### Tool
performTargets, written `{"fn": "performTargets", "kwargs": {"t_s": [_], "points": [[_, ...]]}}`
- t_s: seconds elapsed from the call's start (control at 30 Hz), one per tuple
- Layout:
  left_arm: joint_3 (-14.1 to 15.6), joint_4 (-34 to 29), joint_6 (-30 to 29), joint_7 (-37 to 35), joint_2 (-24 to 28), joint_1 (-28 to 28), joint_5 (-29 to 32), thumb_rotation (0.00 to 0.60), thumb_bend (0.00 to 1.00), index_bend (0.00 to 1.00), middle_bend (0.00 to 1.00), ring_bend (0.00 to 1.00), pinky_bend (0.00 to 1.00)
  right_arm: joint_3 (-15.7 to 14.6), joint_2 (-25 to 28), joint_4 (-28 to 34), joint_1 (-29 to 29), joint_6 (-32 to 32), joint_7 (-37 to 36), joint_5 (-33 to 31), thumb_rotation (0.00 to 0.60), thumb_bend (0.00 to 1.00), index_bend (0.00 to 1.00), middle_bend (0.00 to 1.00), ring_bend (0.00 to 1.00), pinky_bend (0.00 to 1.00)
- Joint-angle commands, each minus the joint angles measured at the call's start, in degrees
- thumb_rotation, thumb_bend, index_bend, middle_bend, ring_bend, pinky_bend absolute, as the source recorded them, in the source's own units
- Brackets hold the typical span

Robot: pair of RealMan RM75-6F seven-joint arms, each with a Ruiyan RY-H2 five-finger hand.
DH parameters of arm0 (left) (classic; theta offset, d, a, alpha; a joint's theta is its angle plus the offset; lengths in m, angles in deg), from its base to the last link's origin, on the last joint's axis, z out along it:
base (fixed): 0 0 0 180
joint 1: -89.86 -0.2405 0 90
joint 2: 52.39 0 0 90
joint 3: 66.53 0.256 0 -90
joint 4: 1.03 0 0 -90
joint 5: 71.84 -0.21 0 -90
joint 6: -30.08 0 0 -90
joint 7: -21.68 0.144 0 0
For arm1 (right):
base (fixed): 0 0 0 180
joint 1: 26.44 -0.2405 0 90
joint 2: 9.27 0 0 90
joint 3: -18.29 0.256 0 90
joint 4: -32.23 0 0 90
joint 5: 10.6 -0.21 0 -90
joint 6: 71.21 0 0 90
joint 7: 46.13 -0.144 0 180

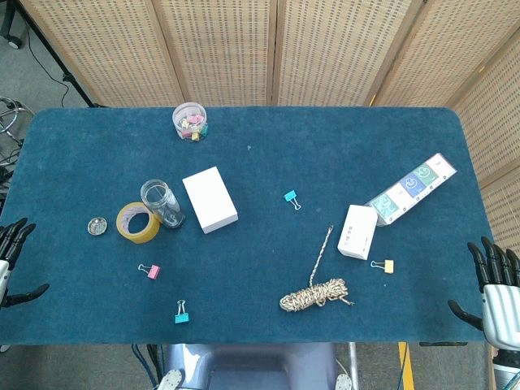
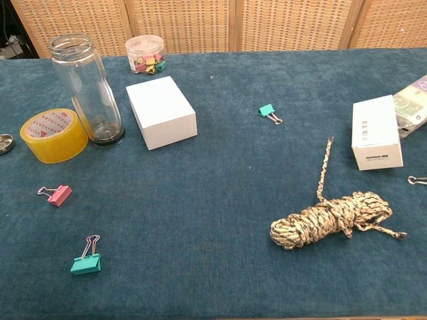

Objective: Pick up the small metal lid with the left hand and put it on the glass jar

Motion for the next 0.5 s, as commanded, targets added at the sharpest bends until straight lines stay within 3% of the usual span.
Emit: {"fn": "performTargets", "kwargs": {"t_s": [0.03,0.3,0.5], "points": [[0.1,-0.09,0.09,-0.07,0.13,0.05,0.01,0.6,0.0,0.0,0.0,0.0,0.0,0.0,0.02,0.03,0.03,-0.07,-0.02,0.02,0.6,0.0,0.0,0.0,0.0,0.0],[-0.01,-0.6,1.12,0.15,0.4,0.2,1.45,0.6,0.0,0.0,0.0,0.0,0.0,-0.03,0.17,0.06,-0.03,0.4,-0.67,-0.4,0.6,0.0,0.0,0.0,0.0,0.0],[-1.99,0.48,10.0,-3.72,0.86,4.05,6.91,0.6,0.0,0.0,0.0,0.0,0.0,0.19,0.23,0.12,-0.09,0.52,-1.46,-0.8,0.6,0.0,0.0,0.0,0.0,0.0]]}}
